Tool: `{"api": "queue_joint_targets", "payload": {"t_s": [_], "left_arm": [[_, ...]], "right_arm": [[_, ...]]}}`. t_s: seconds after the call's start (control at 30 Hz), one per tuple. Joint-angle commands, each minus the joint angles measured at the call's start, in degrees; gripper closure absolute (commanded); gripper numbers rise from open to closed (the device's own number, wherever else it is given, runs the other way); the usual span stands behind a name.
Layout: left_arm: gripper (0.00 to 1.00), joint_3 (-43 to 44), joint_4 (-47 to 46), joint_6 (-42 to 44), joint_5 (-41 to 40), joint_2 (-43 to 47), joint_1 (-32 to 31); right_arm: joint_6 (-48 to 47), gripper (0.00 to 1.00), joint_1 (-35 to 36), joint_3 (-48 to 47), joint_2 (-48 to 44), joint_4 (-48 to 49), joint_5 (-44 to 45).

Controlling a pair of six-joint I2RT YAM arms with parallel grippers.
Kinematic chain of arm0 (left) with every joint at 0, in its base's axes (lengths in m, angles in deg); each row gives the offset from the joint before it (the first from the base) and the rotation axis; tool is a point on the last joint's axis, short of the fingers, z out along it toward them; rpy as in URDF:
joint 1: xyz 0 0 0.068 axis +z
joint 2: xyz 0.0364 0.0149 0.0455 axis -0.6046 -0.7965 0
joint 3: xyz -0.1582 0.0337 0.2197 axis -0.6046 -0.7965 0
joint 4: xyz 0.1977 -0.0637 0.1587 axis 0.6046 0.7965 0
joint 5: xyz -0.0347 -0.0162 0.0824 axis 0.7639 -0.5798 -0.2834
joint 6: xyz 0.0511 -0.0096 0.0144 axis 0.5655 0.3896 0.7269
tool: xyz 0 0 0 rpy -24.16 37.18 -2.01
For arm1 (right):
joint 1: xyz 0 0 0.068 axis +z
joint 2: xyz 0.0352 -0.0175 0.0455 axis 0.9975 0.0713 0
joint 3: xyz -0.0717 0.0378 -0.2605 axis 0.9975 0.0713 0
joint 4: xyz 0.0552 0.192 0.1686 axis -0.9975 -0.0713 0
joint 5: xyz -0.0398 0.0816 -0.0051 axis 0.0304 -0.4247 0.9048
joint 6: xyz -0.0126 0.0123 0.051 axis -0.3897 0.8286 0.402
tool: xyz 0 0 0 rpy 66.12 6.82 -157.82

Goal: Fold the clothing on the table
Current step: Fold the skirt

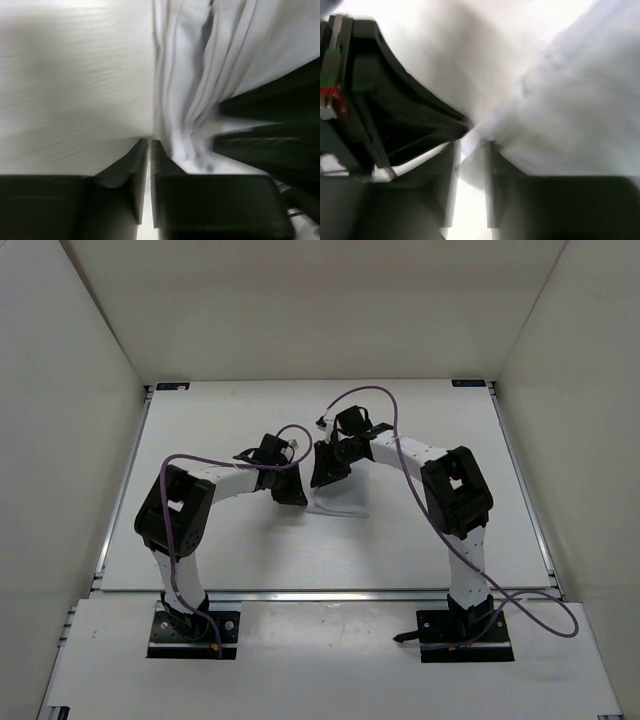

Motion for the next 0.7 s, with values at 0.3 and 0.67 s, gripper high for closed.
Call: {"api": "queue_joint_targets", "payload": {"t_s": [0.3, 0.67], "left_arm": [[0.02, 8.2, 15.0, 16.7, -12.5, 19.7, 6.4], [0.01, -4.8, 11.5, 16.1, -16.2, 33.7, 6.5]], "right_arm": [[-5.3, 0.06, -15.8, 1.4, -23.7, -6.6, 13.5], [-5.8, 0.02, -22.0, 29.5, -41.3, -1.7, 22.6]]}}
